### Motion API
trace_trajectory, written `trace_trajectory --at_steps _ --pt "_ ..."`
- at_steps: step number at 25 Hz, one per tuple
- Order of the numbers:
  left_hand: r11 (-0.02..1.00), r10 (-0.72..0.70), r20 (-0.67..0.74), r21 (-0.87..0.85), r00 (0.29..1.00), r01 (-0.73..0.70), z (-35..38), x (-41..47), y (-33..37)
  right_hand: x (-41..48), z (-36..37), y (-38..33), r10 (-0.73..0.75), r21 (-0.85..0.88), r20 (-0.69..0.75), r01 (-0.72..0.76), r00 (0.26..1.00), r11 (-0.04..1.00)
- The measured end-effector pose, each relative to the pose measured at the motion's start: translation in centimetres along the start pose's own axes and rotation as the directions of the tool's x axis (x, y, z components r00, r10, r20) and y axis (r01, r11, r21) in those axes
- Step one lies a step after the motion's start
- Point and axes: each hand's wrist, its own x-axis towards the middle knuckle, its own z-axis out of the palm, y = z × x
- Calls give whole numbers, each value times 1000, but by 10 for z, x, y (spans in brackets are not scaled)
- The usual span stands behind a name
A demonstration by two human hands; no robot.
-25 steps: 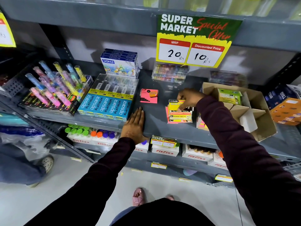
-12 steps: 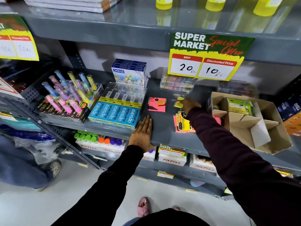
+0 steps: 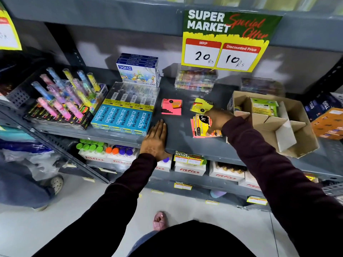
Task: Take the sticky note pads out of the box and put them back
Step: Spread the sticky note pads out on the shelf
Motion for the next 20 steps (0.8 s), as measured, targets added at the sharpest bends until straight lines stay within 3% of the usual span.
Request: trace_trajectory --at_steps 6,9,11,14,17,20 --pt "999 -18 29 35 999 17 -4 0 2 -14 2 -8 34 -19 -214 -39 976 999" --pt "996 -38 68 84 997 32 1 1 1 -22 -12 -23 -99 167 -177 129 979 977" --pt "993 -44 66 109 997 37 2 2 1 -21 -12 -42 -149 218 -272 211 951 953" --pt "994 -38 67 103 997 31 0 2 1 -15 10 -71 -145 34 -432 177 890 984" --pt "994 -39 70 106 997 31 -1 2 2 -12 38 -84 -181 -105 -296 156 938 982" --pt "993 -44 79 110 996 35 0 2 1 -1 47 -86 -170 -111 -186 151 968 982"
